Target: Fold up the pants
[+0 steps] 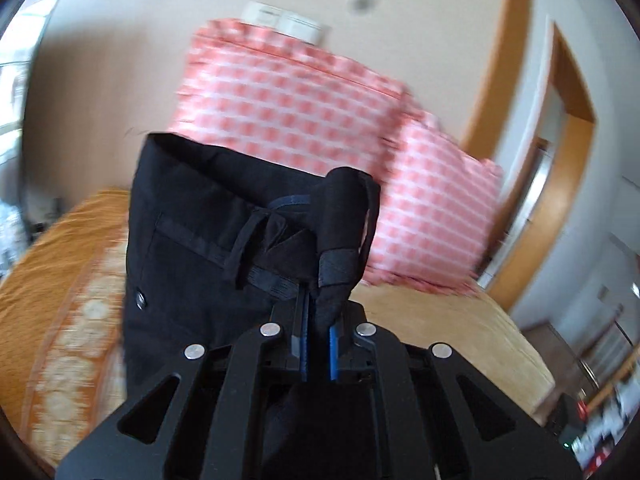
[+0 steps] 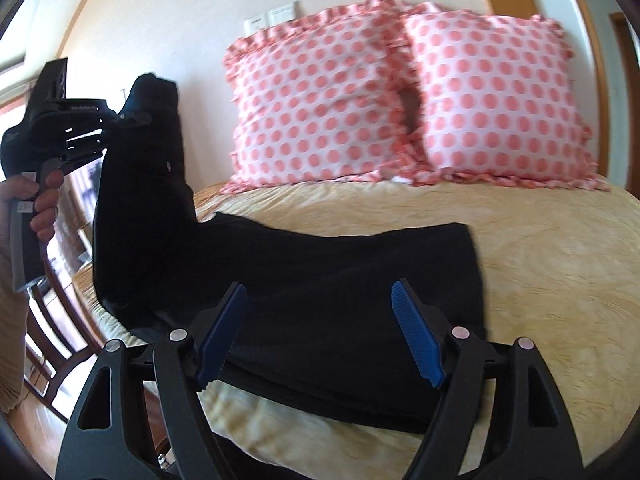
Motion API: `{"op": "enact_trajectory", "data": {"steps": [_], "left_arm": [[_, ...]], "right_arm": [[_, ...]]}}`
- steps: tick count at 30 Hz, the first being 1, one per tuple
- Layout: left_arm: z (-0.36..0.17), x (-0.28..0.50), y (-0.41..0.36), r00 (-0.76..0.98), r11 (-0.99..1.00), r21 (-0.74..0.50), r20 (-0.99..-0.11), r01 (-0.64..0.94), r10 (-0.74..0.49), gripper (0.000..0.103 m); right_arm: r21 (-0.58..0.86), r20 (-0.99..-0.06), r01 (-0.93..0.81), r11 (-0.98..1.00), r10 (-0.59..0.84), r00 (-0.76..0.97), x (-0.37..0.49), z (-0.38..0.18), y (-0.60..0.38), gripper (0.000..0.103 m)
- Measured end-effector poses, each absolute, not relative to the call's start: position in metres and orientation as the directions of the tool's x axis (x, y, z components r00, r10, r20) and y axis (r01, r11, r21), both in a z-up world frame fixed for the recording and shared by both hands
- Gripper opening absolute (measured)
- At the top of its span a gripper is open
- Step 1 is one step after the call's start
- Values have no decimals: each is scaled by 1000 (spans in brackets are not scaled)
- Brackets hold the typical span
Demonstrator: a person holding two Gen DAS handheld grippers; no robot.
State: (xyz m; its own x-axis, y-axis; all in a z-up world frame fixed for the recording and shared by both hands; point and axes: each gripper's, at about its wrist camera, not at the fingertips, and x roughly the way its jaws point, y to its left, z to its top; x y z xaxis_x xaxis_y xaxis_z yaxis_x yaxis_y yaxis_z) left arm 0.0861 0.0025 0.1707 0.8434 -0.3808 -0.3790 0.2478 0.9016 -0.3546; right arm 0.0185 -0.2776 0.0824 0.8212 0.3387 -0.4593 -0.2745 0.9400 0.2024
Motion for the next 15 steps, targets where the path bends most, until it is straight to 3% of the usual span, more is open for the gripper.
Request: {"op": "enact_trajectory", "data": {"steps": [4, 8, 11, 15], "left_arm": [[135, 84, -86, 717, 841, -329, -441, 430, -539, 7], [52, 82, -155, 498, 788, -338, -630, 514, -595, 7], [37, 79, -154, 499, 790, -345, -631, 506, -595, 7], [65, 89, -140, 536, 779, -394, -569, 488, -624, 7]], "right_arm": [[210, -470, -173, 962, 254, 845, 10, 78, -309, 77], [217, -502, -97, 971, 196, 842, 7, 69, -333, 77], [208, -512, -71, 976, 170, 842, 2, 66, -344, 77], [203, -514, -52, 978, 151, 844, 1, 63, -351, 77]]}}
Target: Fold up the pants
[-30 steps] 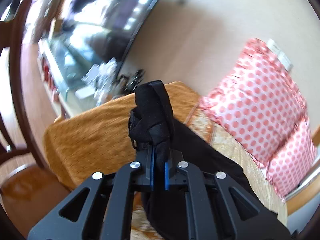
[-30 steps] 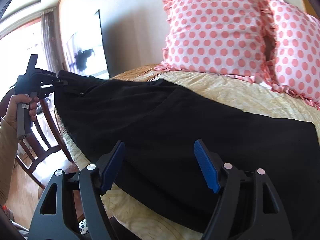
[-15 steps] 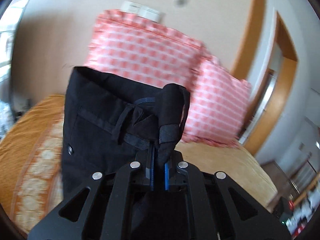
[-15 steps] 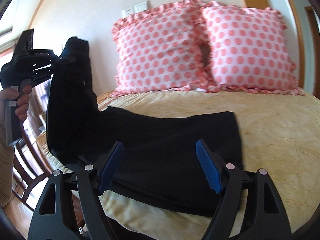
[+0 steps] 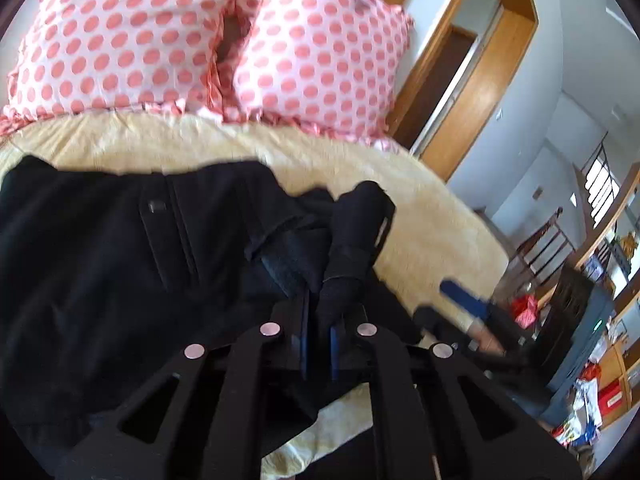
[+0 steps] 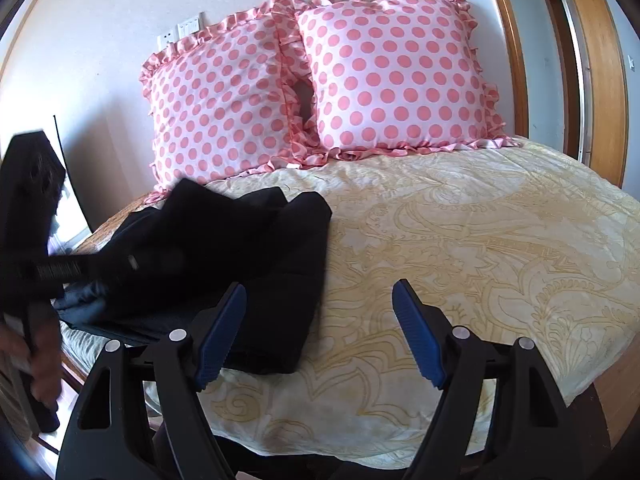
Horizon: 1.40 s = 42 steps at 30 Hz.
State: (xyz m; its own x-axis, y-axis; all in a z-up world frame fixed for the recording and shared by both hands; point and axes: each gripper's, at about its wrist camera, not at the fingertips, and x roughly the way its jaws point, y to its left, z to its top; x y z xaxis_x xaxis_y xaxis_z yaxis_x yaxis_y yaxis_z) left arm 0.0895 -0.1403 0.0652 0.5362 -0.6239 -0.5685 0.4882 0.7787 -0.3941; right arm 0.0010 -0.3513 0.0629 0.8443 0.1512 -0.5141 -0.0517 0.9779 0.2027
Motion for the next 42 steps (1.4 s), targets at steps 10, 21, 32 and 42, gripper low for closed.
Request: {"op": "enact_trajectory", "data": {"steps": [10, 21, 32, 42], "left_arm": [[69, 66, -203, 541, 763, -220, -589, 607, -600, 7], [46, 30, -186, 465, 715, -287, -597, 638, -654, 40], [63, 18, -91, 755, 912, -136, -521, 386, -397, 92], [12, 41, -61, 723, 949, -98, -625, 301, -293, 93]], "right_arm": [[192, -521, 18, 981, 86, 849, -7, 60, -367, 79], [195, -425, -5, 981, 89, 901, -4, 95, -372, 79], [86, -443, -313, 946, 318, 838, 35, 104, -279, 59], [21, -593, -191, 981, 166, 788, 26, 41, -262, 60]]}}
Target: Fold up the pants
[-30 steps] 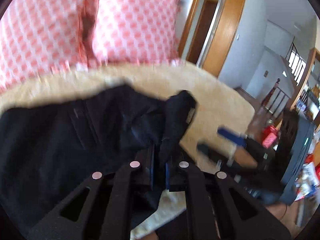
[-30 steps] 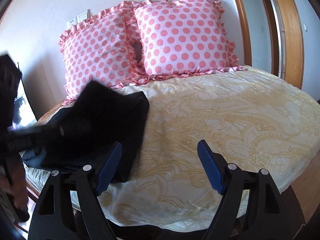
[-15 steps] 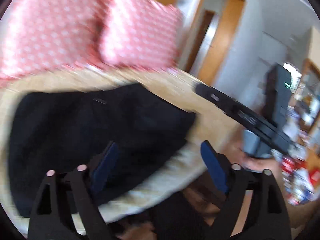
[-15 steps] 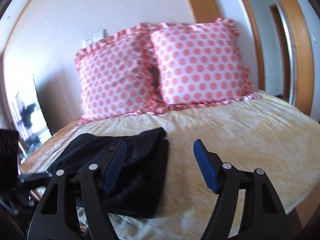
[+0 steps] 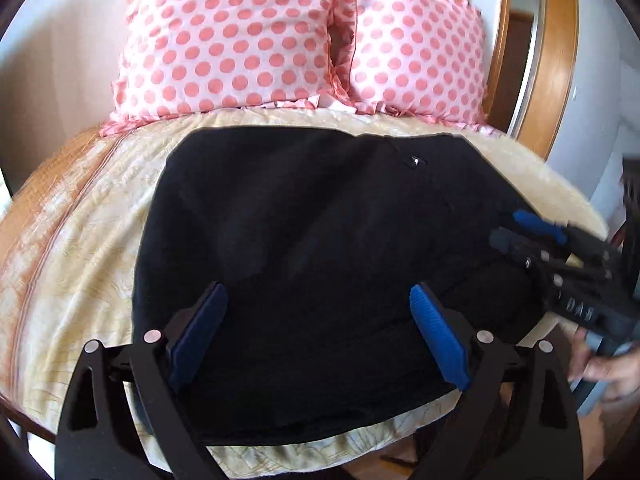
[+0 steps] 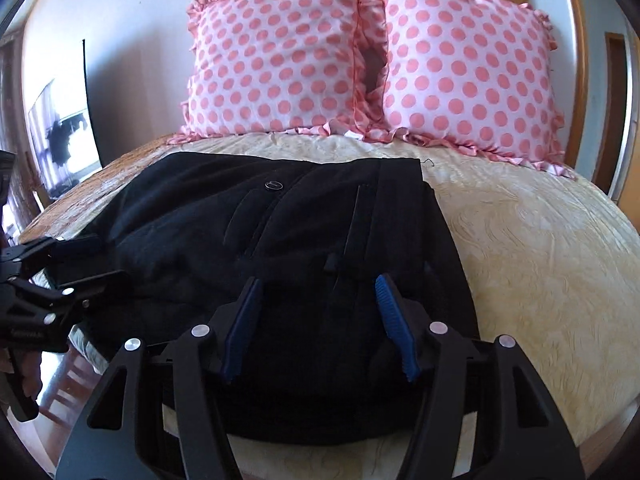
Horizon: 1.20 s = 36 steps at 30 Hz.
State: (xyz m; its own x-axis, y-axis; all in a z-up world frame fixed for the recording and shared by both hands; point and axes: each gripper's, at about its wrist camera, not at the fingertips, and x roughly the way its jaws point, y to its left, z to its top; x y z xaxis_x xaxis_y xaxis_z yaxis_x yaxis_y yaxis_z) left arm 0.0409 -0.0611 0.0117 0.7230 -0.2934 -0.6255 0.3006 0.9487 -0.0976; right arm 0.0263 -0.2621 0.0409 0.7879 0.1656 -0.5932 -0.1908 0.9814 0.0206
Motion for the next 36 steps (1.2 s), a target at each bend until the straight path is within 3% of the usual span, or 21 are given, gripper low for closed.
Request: {"op": "enact_trajectory", "data": {"steps": [4, 8, 11, 15, 17, 21, 25, 29, 36], "left_arm": [[17, 44, -61, 703, 945, -96, -646, 312, -298, 92], [44, 52, -52, 720, 931, -131, -601, 340, -347, 95], [58, 72, -55, 703, 913, -139, -597, 383, -386, 96], [41, 109, -60, 613, 927, -155, -711, 342, -345, 95], [23, 119, -51, 538, 924, -223, -760, 311, -365, 93], [23, 106, -45, 572, 919, -211, -729, 333, -375, 93], [22, 100, -43, 589, 916, -211, -711, 341, -383, 95], [22, 97, -49, 600, 920, -163, -715, 355, -359, 99], [23, 98, -49, 602, 917, -144, -714, 371, -356, 101]], "right_arm": [[50, -618, -200, 978, 188, 763, 30, 51, -266, 60], [93, -571, -195, 976, 213, 793, 49, 82, -287, 60], [96, -598, -232, 968, 242, 764, 78, 92, -287, 60], [108, -715, -238, 965, 242, 656, 102, 70, -280, 60], [97, -743, -249, 964, 236, 626, 100, 51, -280, 61], [165, -720, -249, 954, 289, 631, 98, 64, -294, 61], [260, -698, -160, 952, 300, 650, 117, 82, -333, 76], [318, -764, -119, 941, 329, 556, 154, 65, -350, 76], [363, -789, -155, 919, 391, 473, 182, 49, -346, 76]]}}
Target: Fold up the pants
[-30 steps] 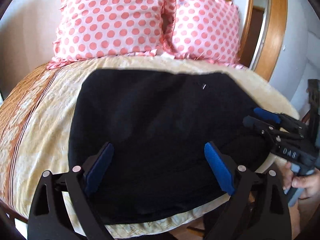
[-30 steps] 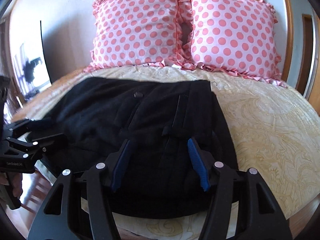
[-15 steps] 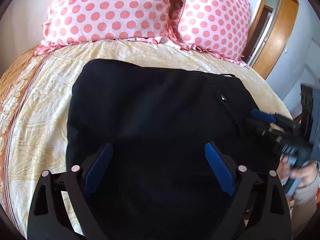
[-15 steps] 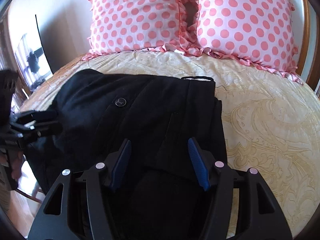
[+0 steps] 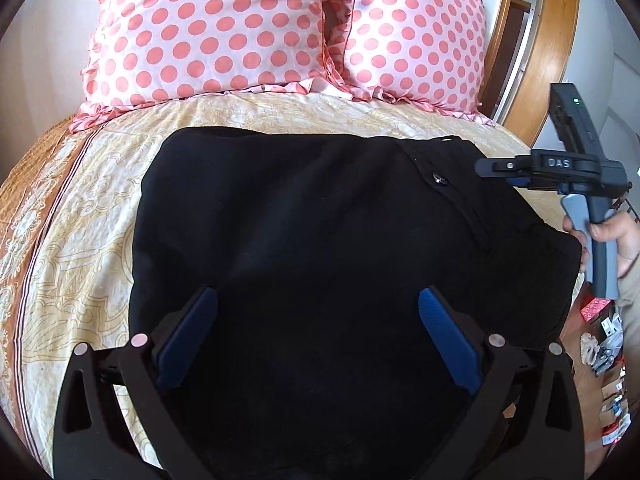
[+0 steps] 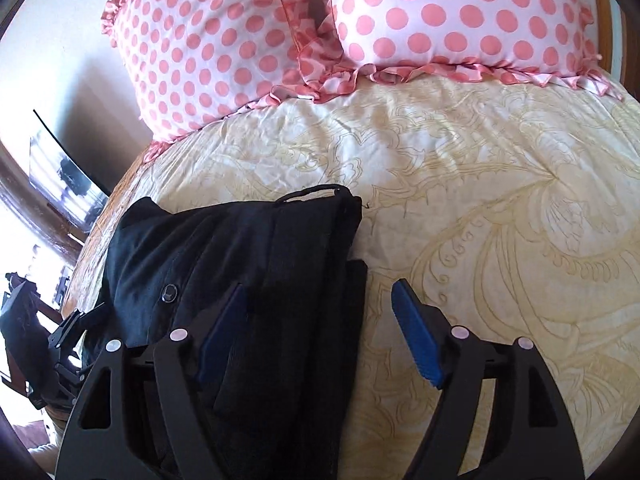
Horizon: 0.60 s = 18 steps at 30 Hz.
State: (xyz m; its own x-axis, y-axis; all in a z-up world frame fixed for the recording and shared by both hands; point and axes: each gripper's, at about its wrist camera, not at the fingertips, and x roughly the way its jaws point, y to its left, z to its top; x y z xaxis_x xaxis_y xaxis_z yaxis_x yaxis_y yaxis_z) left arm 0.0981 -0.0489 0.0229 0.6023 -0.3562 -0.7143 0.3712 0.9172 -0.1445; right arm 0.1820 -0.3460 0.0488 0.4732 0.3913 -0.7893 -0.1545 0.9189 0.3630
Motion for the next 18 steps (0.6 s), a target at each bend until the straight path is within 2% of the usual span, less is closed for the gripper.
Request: {"op": "enact_trajectory", "data": {"steps": [4, 5, 9, 10, 11, 15, 18], "left_arm": [[23, 98, -48, 603, 916, -147, -711, 374, -360, 101], [22, 98, -48, 605, 916, -145, -711, 374, -360, 101], [22, 98, -49, 610, 916, -137, -708, 376, -356, 101], [22, 98, -49, 612, 917, -133, -707, 377, -355, 101], [22, 98, -49, 613, 917, -131, -707, 377, -353, 101], [31, 99, -39, 590, 903, -202, -699, 379, -404, 99], [50, 104, -12, 616, 891, -304, -644, 338, -453, 99]], "right_arm": [[367, -782, -187, 911, 412, 468, 187, 42, -344, 75], [366, -777, -207, 907, 421, 469, 188, 41, -342, 63], [303, -749, -289, 908, 414, 517, 178, 46, -331, 47], [308, -739, -309, 900, 431, 519, 175, 48, -329, 32], [295, -730, -320, 900, 429, 533, 173, 52, -327, 26], [211, -723, -354, 911, 389, 571, 164, 61, -316, 21], [201, -730, -351, 914, 379, 569, 166, 59, -316, 21]]}}
